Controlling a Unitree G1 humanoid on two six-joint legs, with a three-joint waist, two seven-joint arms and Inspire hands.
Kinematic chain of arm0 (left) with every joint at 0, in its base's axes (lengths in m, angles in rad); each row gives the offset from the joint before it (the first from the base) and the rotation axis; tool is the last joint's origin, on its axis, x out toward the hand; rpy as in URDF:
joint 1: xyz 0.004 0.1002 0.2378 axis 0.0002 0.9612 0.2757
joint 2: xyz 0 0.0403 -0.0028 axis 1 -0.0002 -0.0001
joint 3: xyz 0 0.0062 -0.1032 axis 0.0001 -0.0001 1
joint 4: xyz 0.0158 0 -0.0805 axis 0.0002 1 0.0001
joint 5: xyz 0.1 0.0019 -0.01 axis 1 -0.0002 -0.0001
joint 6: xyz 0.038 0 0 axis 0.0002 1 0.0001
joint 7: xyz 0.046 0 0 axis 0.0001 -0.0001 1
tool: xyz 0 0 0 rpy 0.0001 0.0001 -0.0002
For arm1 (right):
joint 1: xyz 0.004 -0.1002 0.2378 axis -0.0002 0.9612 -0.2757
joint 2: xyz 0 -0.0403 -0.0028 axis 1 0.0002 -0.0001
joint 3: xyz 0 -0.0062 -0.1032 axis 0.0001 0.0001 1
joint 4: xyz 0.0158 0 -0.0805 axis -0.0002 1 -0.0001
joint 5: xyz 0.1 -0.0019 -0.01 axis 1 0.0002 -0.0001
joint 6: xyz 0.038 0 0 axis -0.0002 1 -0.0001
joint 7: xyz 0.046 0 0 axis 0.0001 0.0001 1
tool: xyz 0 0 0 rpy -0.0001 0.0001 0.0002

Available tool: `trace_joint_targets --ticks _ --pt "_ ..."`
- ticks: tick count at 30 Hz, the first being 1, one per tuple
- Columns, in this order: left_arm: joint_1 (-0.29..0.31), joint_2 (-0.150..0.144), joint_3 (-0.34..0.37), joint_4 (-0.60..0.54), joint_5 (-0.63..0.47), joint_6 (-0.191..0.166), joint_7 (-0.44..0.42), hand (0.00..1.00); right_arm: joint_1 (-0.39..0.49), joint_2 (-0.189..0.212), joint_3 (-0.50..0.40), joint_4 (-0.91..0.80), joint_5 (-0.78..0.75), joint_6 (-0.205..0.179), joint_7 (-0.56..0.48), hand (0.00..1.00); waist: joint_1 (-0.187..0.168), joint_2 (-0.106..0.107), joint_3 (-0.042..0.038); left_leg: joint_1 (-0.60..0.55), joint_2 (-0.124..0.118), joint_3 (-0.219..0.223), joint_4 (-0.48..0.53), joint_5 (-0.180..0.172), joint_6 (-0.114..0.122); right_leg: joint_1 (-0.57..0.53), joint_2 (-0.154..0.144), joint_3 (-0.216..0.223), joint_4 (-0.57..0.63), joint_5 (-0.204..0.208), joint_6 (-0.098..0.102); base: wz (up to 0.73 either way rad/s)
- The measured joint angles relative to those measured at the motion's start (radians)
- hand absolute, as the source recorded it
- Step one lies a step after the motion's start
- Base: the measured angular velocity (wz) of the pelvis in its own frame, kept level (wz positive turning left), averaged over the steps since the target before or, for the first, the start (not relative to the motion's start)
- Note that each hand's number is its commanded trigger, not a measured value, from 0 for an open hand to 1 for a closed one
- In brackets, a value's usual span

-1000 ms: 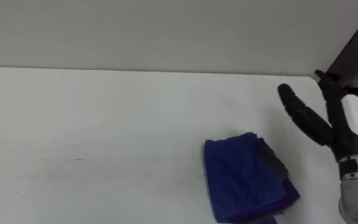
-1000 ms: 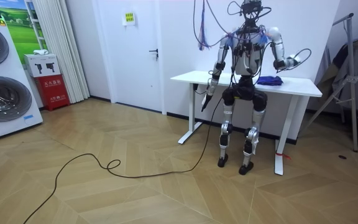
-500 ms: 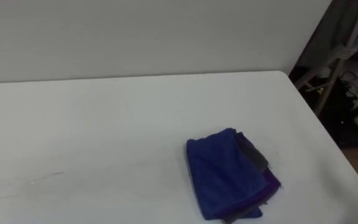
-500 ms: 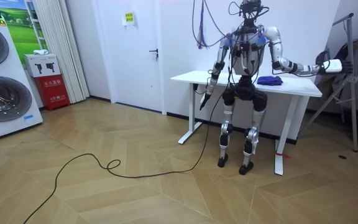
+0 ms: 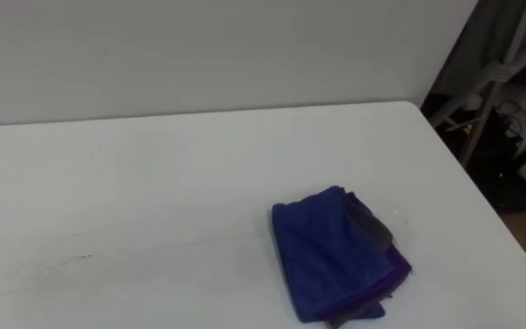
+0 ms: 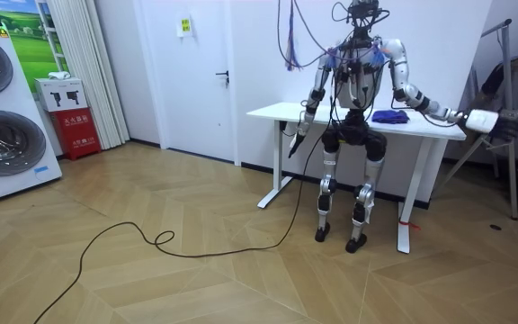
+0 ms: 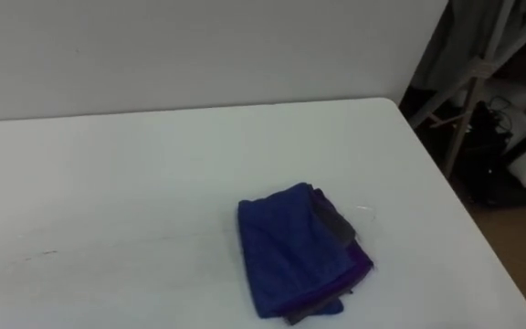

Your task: Wipe table

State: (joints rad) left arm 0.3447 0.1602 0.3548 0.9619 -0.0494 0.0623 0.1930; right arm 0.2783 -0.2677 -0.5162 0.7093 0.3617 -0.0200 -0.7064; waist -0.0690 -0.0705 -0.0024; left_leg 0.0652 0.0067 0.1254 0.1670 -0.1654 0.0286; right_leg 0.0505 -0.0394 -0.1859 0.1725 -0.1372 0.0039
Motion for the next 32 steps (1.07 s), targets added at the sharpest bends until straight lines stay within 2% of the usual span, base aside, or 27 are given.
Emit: trace_joint_targets --ticks 2,5,10,13,16,18,24,27,32 --pt "0.004 -0.002 0.000 0.000 0.000 0.005 -0.002 0.00 -0.001 0.010 -0.021 0.074 0.060 0.001 0.013 0.00 -0.011 0.003 -0.0017 0.000 0.000 0.000 0.000 0.000 0.000 0.001 -0.001 -0.003 -0.001 0.000 0.000 0.02" --pt "0.000 -0.005 0.007 0.000 0.003 0.005 -0.010 0.00 0.017 0.022 -0.021 0.233 0.074 0.002 0.056 0.00 -0.012 0.007 -0.0040 0.001 0.000 -0.004 0.001 0.000 0.000 0.002 -0.001 -0.005 0.001 -0.001 -0.001 0.00" --pt "0.009 -0.019 0.006 0.005 0.015 0.004 -0.021 0.00 0.034 0.074 0.003 0.391 0.020 0.039 0.153 0.00 -0.010 0.006 -0.0048 0.004 -0.001 -0.004 0.000 0.000 -0.001 0.002 -0.002 -0.004 0.003 -0.005 -0.005 -0.03" --pt "0.012 -0.018 0.002 0.028 0.043 0.004 -0.026 0.00 0.026 0.077 0.086 0.462 -0.072 0.059 0.211 0.00 -0.006 0.008 -0.0048 0.003 -0.002 -0.007 0.001 -0.001 -0.001 0.002 -0.002 -0.003 0.001 -0.003 -0.003 0.00" --pt "-0.008 -0.017 -0.048 0.083 0.044 0.007 -0.026 0.00 -0.005 0.083 0.186 0.482 -0.233 0.080 0.250 0.00 0.001 0.016 -0.0044 0.006 -0.002 -0.007 0.002 -0.002 -0.001 0.003 0.000 -0.003 0.002 -0.002 -0.002 0.00" --pt "-0.027 -0.024 -0.072 0.098 0.045 0.019 -0.027 0.00 -0.038 0.084 0.240 0.496 -0.329 0.091 0.282 0.00 0.026 0.026 -0.0046 0.003 -0.003 -0.012 0.005 -0.003 0.000 0.004 -0.002 -0.008 0.000 -0.001 -0.002 0.06" --pt "-0.048 -0.030 -0.119 0.096 0.068 0.027 -0.004 0.00 -0.106 0.091 0.344 0.492 -0.557 0.110 0.330 0.00 0.061 0.053 -0.0014 -0.004 -0.006 -0.031 0.007 -0.002 -0.001 0.008 -0.003 -0.025 -0.001 -0.002 -0.001 0.10" --pt "-0.048 -0.032 -0.145 0.096 0.103 0.027 0.017 0.00 -0.117 0.108 0.388 0.495 -0.635 0.115 0.344 0.00 0.074 0.056 0.0017 -0.001 -0.011 -0.047 0.006 0.000 -0.003 0.019 0.000 -0.037 -0.004 -0.003 -0.003 0.15" --pt "-0.040 -0.038 -0.178 0.097 0.155 0.029 0.029 0.00 -0.116 0.123 0.435 0.496 -0.711 0.126 0.383 0.00 0.079 0.057 0.0015 -0.001 -0.018 -0.070 0.008 0.003 -0.004 0.029 -0.004 -0.057 -0.004 -0.008 -0.003 0.13"
